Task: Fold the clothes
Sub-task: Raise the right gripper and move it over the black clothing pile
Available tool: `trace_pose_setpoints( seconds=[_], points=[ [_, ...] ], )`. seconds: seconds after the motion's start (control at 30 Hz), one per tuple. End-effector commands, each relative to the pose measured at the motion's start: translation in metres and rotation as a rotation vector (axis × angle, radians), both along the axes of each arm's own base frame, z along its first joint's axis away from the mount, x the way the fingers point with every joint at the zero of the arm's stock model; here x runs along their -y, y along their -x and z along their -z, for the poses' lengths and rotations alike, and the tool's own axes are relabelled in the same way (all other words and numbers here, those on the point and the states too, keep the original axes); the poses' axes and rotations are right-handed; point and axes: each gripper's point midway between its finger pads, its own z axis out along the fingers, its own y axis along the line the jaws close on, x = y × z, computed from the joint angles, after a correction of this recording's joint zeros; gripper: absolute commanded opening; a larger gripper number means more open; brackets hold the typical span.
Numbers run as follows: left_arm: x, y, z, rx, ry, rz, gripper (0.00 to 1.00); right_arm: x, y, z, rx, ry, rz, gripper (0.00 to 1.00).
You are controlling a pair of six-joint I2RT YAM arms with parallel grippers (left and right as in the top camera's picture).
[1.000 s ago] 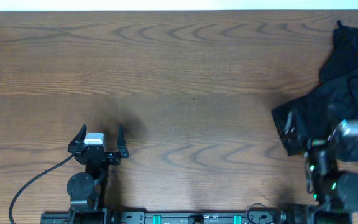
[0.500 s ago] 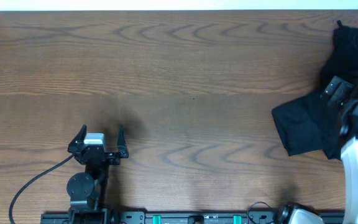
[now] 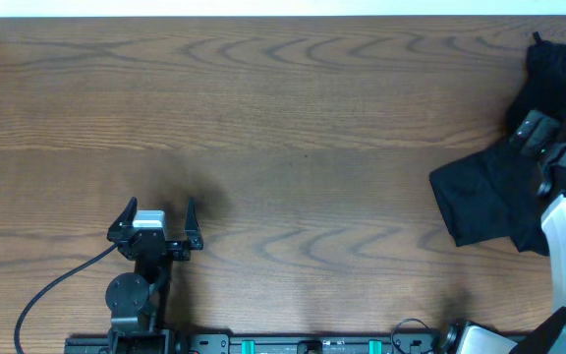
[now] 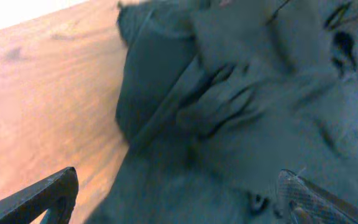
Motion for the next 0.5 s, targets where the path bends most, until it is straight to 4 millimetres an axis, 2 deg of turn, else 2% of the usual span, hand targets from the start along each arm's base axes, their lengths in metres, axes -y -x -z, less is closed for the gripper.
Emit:
trace_pose_setpoints(
  seconds=[0.0, 0.2, 0.37, 0.47],
  points=[
    [0.001, 0.001, 0.016, -0.051, -0.007, 0.010, 0.98, 0.017, 0.004, -0.018, 0.036, 0.030, 0.035, 0.99],
    [0.001, 0.001, 0.016, -0.051, -0.007, 0.010, 0.98, 0.053, 0.024, -0.021, 0.047, 0.044, 0.139, 0.99],
    [0.001, 0.001, 0.016, -0.051, -0.007, 0.010, 0.98, 0.072, 0.022, -0.037, 0.127, 0.062, 0.098, 0.98],
    [0.001, 0.001, 0.016, -0.051, -0.007, 0.010, 0.98, 0.081, 0.023, -0.033, 0.117, 0.069, 0.077, 0.96]
  ],
)
